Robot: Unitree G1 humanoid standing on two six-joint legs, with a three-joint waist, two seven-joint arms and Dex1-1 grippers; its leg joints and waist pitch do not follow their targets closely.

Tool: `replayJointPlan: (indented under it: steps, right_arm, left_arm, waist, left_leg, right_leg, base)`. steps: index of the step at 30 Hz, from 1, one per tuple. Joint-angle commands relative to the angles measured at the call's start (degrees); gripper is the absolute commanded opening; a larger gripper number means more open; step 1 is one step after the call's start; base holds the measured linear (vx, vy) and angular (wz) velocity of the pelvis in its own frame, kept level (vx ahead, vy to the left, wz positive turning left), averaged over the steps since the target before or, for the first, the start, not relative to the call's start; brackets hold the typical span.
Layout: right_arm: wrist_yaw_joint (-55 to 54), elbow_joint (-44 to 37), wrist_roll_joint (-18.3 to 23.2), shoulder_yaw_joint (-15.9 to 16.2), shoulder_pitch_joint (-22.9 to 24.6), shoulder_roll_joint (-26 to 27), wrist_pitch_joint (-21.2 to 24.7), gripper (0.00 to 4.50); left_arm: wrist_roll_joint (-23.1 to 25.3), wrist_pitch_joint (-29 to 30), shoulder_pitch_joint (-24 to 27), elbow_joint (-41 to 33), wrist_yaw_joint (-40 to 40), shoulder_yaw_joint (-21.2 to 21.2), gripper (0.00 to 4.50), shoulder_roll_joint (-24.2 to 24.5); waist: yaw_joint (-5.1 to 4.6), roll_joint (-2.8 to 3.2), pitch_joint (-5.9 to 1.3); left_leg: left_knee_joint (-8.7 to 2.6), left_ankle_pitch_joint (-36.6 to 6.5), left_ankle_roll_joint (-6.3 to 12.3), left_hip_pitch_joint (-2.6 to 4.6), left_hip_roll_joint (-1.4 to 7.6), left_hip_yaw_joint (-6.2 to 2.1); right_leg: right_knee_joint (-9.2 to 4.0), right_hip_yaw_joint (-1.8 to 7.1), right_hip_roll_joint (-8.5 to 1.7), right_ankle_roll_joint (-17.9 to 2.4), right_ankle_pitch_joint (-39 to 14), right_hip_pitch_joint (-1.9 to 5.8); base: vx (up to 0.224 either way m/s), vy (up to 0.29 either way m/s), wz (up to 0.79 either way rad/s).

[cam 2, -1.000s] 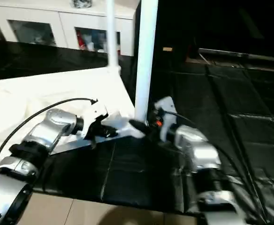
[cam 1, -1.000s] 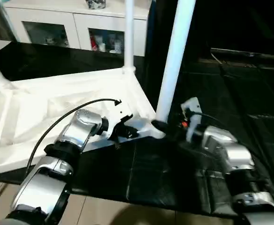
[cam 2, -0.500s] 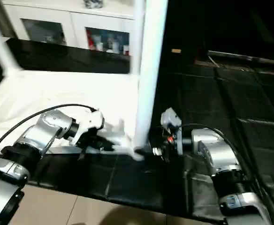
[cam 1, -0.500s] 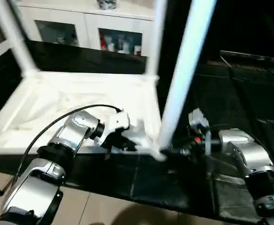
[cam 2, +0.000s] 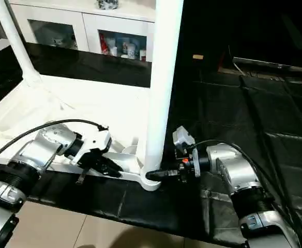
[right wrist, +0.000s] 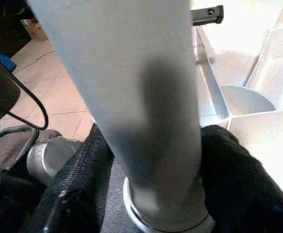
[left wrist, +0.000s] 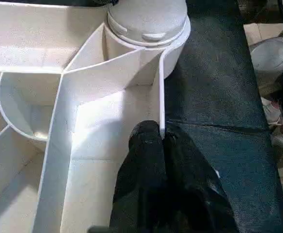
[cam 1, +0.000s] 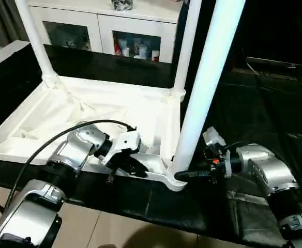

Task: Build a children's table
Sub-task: Rotate leg to tighten

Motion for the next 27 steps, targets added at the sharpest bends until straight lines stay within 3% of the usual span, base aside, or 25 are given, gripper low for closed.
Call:
replayJointPlan:
  steps: [1, 2, 9, 10, 12, 16, 17, 18, 20, 23, 27]
  right_arm:
    - [1.4, -0.4, 1.2, 0.7, -0.9, -0.2, -0.3, 2.39]
    - [1.7, -0.6, 1.3, 0.8, -0.7, -0.2, -0.2, 2.27]
    - [1.8, -2.6, 1.8, 0.8, 0.4, -0.2, 0.7, 2.10]
    - [-0.7, -2.8, 1.5, 0.4, 0.6, 0.6, 1.7, 2.10]
    - [-5.2, -2.4, 0.3, 0.1, 0.4, 1.9, 3.2, 2.10]
    - [-15.8, -1.0, -2.3, -0.8, 0.1, 5.5, 3.9, 2.06]
    - [-20.2, -0.3, -3.3, -1.0, -0.1, 7.5, 4.0, 2.06]
    - [-22.3, 0.0, -3.8, -1.1, -0.2, 8.5, 4.1, 2.06]
    - [-28.9, 1.1, -5.2, -1.6, -0.8, 11.7, 4.6, 2.04]
    - [-41.2, 3.7, -6.9, -3.5, -3.3, 17.2, 6.1, 1.99]
    - [-50.4, 6.6, -7.6, -6.0, -5.7, 20.7, 6.2, 1.96]
  left_arm:
    - [-0.8, -1.2, 0.0, -2.3, -2.3, -1.6, 0.00, -0.3]
    - [-0.7, -1.1, 0.1, -2.6, -2.3, -1.6, 0.00, -0.3]
    - [-0.5, -0.2, 0.1, -2.1, -0.9, -0.9, 0.00, -0.7]
    - [-0.5, 0.4, -0.3, -1.1, 1.1, -0.3, 0.00, -1.3]
    - [-0.7, 2.3, -0.8, -0.1, 3.6, 0.6, 0.00, -2.2]
    - [-1.2, 6.2, -2.0, 1.8, 10.4, 2.7, 0.00, -4.8]
    - [-0.9, 7.5, -2.6, 3.0, 13.7, 3.3, 0.00, -6.1]
    - [-0.7, 8.1, -3.0, 3.5, 15.2, 3.5, 0.00, -6.7]
    - [-0.3, 10.2, -3.9, 5.0, 19.3, 4.2, 0.00, -8.4]
    - [-0.1, 13.7, -5.6, 7.1, 26.1, 5.9, 0.00, -11.4]
    - [-0.5, 15.5, -7.2, 8.8, 31.4, 7.9, 0.00, -14.1]
  waist:
    - [-0.32, -0.15, -3.87]
    - [-0.39, 0.12, -3.84]
    - [-0.42, 0.13, -3.85]
    - [-0.38, 0.41, -3.87]
    - [-0.48, 0.37, -3.87]
    - [-0.91, 0.17, -3.46]
    - [-1.18, -0.14, -3.46]
    - [-1.33, -0.08, -3.39]
    - [-2.32, -0.27, -3.35]
    - [-3.41, -0.31, -3.27]
    - [-4.07, -0.27, -3.30]
  left_leg:
    - [-3.36, -8.9, 3.09, -0.51, -0.68, 1.18]
    - [-3.38, -9.2, 3.02, -0.44, -0.64, 1.18]
    - [-3.36, -9.7, 2.80, -0.40, -0.69, 1.19]
    - [-3.36, -9.8, 2.70, -0.38, -0.70, 1.14]
    - [-3.37, -9.8, 2.46, -0.44, -0.73, 1.15]
    - [-3.48, -12.4, 0.83, -0.19, -1.14, 1.10]
    - [-3.62, -12.3, 0.44, -0.37, -1.23, 0.94]
    - [-3.65, -12.4, 0.28, -0.39, -1.30, 0.94]
    - [-3.67, -12.8, 0.30, -0.57, -1.47, 0.79]
    - [-3.65, -13.6, 0.13, -0.60, -1.67, 0.67]
    - [-3.54, -14.0, 0.61, -0.34, -1.84, 0.71]
  right_leg:
    - [-3.05, 2.33, -2.14, -12.3, -11.6, 3.82]
    - [-3.07, 2.34, -2.06, -12.5, -11.3, 3.75]
    - [-3.08, 2.33, -2.00, -12.6, -11.4, 3.81]
    - [-3.06, 2.32, -2.04, -12.6, -11.4, 3.83]
    - [-3.07, 2.35, -1.98, -12.5, -11.3, 3.88]
    - [-4.17, 2.19, -2.07, -9.0, -20.3, 3.51]
    - [-4.31, 2.08, -2.09, -7.8, -22.4, 3.67]
    - [-4.42, 2.08, -2.04, -7.4, -23.1, 3.58]
    - [-4.80, 1.92, -2.04, -6.0, -25.6, 3.58]
    - [-5.14, 1.72, -1.98, -5.1, -28.1, 3.36]
    - [-5.61, 1.60, -1.91, -4.6, -29.2, 3.00]
  base:
    - [0.000, 0.000, 0.00]
    - [0.000, 0.000, 0.00]
    - [0.000, 0.000, 0.00]
    - [0.000, 0.000, 0.00]
    - [0.000, 0.000, 0.00]
    - [0.000, 0.000, 0.00]
    - [0.000, 0.000, 0.00]
    - [0.000, 0.000, 0.00]
    - [0.000, 0.000, 0.00]
    - [0.000, 0.000, 0.00]
    - [0.000, 0.000, 0.00]
